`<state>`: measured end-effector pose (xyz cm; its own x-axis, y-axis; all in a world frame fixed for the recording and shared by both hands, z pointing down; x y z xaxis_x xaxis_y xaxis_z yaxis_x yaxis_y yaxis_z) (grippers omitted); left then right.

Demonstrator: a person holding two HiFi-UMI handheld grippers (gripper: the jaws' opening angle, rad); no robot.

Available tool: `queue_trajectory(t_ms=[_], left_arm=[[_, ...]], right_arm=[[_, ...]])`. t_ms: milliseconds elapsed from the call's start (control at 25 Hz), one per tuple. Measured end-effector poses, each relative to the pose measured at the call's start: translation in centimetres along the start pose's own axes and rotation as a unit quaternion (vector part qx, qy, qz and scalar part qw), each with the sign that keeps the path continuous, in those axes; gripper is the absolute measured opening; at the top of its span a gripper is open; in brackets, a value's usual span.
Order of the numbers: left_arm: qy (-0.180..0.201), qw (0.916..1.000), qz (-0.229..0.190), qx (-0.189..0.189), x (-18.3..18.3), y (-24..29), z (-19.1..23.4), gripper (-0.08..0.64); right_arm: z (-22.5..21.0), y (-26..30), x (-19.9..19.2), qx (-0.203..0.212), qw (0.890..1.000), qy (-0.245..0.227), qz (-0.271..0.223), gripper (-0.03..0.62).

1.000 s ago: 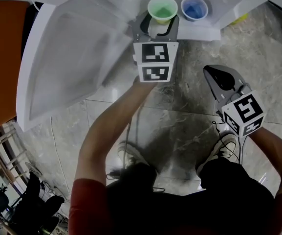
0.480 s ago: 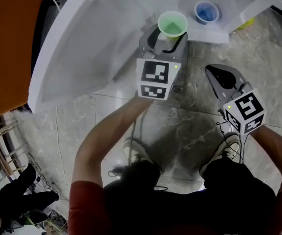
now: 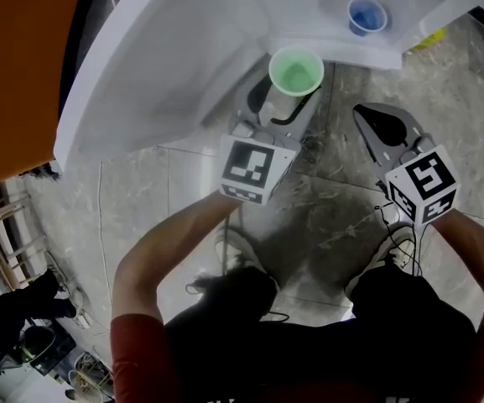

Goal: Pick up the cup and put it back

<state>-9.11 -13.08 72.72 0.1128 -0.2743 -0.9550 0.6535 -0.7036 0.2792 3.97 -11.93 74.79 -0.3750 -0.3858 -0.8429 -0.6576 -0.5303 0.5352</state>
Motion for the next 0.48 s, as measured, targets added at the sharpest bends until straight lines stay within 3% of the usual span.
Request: queue_trajectory(t_ms=[320, 480], left_arm=[[0.01, 0.9997, -0.013, -0.019, -1.1, -2.6, -2.3, 0.268], [0.009, 0.9995, 0.002, -0.032, -2.6, -3.4, -3.6, 0.268]], right_arm=[[0.9, -0.3, -0.5, 0.007, 1.0, -0.006, 0.007, 0.0], [1.4, -0.2, -1.0, 0.013, 1.0, -0.014, 0.008, 0.0]])
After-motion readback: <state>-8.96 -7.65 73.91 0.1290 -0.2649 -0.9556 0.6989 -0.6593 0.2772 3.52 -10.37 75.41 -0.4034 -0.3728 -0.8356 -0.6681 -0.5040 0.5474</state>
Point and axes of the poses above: the fingertips, and each gripper's own axes: y forward along the fingers, z to its left, x out of its top, the point moved 4 cm from there along -y, backward along the fingers, and after that the axes turned 15 degrees about -x, right-handed, at the moved point
